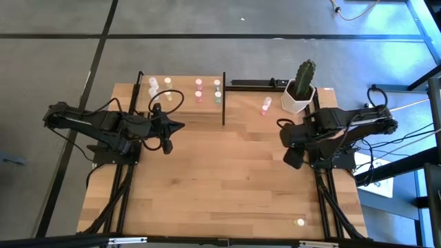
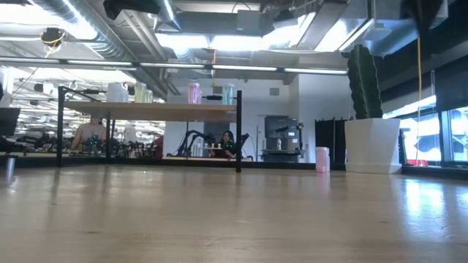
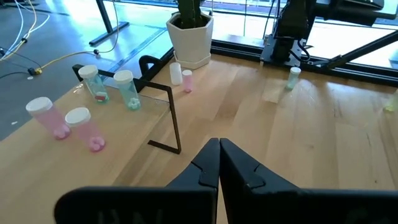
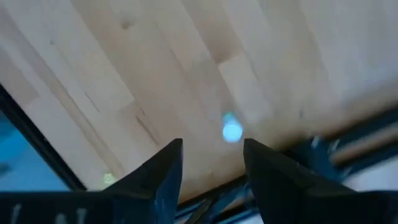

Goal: Pick and place medicine bottles onto shelf by color
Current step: Put the green pill bottle on the shelf and align it with the other green pill bottles

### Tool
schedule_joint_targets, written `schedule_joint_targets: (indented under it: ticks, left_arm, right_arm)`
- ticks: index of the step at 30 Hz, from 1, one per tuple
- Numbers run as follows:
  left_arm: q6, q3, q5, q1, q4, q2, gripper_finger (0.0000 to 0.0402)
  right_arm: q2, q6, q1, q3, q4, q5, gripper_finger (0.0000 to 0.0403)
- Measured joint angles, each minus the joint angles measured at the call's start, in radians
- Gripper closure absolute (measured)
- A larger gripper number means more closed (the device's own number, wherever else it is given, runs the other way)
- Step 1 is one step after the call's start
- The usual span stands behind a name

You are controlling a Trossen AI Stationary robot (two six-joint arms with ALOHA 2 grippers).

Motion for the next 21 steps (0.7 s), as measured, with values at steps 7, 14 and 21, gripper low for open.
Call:
schedule_joint_targets:
  ticks: [7,14,21]
  left_arm:
    - [-0.007,0.0,0.0,0.0,0.0,0.0,0.0401]
    - [-0.008,0.0,0.0,0.001,0.0,0.0,0.0401]
    - [-0.03,0.0,-0.001,0.001,0.0,0.0,0.0401]
  right_arm:
    - [-0.086,0.37,-0.001,-0.145,0.003,-0.059,0.0231]
    - [-0.08,0.408,0.0,-0.276,0.067,-0.11,0.0231]
    - [-0.08,0.401,0.0,-0.374,0.147,-0.148,0.0231]
